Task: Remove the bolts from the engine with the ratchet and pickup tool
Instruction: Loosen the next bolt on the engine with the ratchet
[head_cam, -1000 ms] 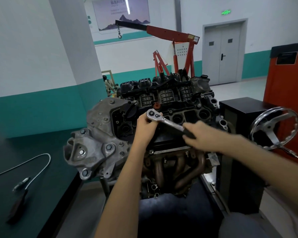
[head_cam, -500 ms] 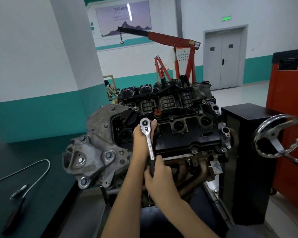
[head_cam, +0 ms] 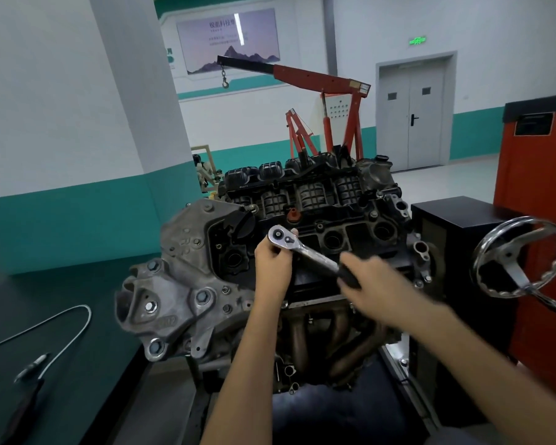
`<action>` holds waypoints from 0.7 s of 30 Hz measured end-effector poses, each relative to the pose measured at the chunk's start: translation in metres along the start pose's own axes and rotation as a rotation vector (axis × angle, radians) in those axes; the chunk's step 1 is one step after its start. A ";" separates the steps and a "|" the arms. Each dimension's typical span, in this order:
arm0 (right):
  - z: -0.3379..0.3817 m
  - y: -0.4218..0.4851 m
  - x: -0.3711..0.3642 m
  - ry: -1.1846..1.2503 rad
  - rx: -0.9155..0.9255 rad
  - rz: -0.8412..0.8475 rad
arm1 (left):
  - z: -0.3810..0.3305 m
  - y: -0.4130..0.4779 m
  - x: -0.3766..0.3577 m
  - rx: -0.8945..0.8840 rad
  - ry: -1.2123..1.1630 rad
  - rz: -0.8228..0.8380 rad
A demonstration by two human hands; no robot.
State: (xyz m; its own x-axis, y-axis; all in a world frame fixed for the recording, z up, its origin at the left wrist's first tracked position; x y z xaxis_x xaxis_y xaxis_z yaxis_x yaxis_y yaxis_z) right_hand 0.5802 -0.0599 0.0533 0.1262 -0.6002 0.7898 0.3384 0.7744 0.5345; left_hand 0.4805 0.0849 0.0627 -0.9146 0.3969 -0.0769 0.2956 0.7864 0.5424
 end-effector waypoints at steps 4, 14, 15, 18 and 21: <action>0.056 -0.039 -0.064 0.461 -0.244 -0.120 | 0.001 -0.001 -0.008 -0.013 0.012 0.001; -0.012 0.016 0.023 -0.021 0.114 0.173 | 0.000 0.010 0.000 -0.006 0.081 0.087; -0.015 0.030 0.037 -0.154 0.192 0.193 | 0.000 0.008 0.002 -0.002 0.075 0.074; -0.015 0.049 0.047 -0.333 0.268 0.146 | 0.000 0.003 0.006 -0.030 0.056 0.050; -0.005 0.007 0.012 -0.069 0.054 0.015 | 0.001 -0.001 0.002 -0.023 0.043 0.030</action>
State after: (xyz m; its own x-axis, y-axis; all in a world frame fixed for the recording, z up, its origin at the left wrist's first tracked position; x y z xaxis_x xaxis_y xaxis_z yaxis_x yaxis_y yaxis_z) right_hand 0.5885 -0.0631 0.0652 0.0660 -0.5750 0.8155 0.2863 0.7938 0.5366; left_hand 0.4787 0.0853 0.0616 -0.9165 0.3994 -0.0245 0.3176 0.7632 0.5627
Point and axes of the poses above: each hand's wrist, its own y-axis towards the middle knuckle, its own x-axis out of the back of the hand, z = x × y, the point moved 2 cm from there along y, towards the middle knuckle, and after that the axes turned 5 degrees about -z, right-handed, at the moved point
